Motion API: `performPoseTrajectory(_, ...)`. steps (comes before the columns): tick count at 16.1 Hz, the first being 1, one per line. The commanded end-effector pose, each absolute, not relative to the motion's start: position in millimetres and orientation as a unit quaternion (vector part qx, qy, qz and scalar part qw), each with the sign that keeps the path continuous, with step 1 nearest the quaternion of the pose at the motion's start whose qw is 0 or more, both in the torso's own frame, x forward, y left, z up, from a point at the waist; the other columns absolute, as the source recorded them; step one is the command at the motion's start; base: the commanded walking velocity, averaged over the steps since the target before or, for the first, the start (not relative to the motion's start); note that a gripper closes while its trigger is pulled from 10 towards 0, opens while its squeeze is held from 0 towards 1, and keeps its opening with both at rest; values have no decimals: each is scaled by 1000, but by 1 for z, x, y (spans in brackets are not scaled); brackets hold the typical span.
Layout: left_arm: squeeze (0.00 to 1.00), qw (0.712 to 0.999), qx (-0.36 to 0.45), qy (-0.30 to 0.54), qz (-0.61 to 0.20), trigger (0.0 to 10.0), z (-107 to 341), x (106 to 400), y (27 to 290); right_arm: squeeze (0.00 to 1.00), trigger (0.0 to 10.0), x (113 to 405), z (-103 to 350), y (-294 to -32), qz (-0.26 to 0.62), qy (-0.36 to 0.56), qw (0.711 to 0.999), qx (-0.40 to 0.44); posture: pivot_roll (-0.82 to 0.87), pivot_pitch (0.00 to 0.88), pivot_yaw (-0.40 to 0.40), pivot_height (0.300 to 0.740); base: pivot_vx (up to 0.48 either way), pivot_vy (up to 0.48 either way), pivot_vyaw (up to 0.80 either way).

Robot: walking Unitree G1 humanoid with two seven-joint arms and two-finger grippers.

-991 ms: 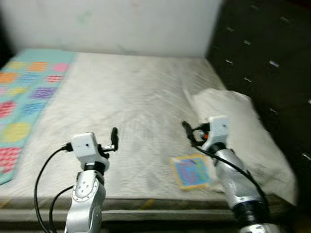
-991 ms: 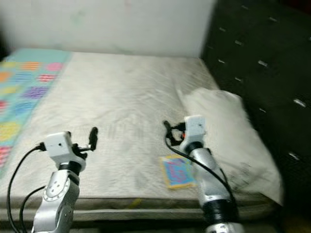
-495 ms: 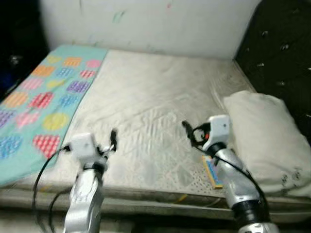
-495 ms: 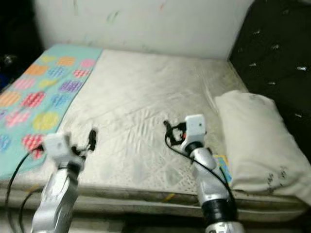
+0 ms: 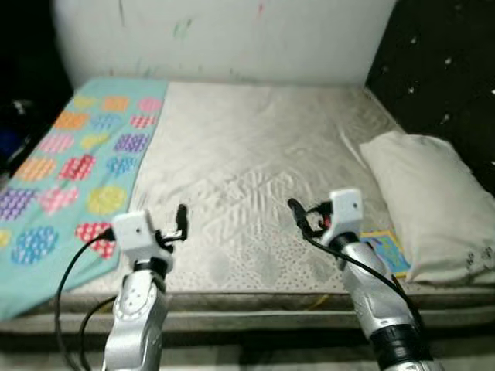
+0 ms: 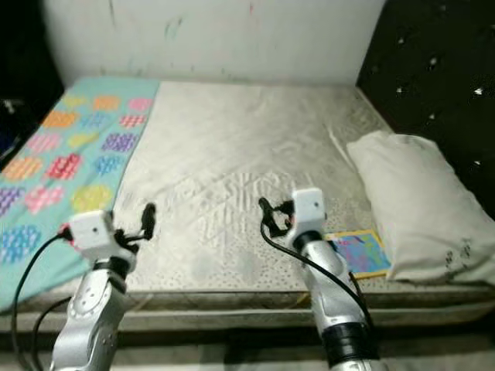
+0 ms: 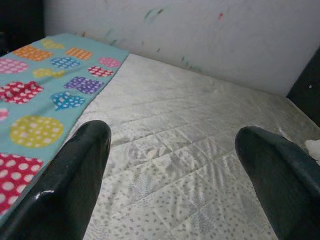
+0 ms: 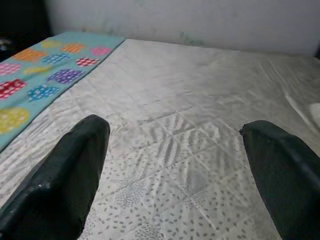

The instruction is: Clean up the room

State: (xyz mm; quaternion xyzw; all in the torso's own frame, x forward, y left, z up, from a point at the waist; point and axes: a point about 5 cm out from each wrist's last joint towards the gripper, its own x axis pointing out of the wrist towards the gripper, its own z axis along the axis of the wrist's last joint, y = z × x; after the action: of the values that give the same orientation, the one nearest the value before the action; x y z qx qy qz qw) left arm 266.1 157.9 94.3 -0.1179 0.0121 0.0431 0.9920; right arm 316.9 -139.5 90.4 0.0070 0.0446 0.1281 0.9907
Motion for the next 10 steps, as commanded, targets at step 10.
performPoseTrajectory(10,0,991,-129,-2,35,10000,98,267,157,0,10000,320,97,-133,142,37,989,2,-112,0,-65,740,188,96,0)
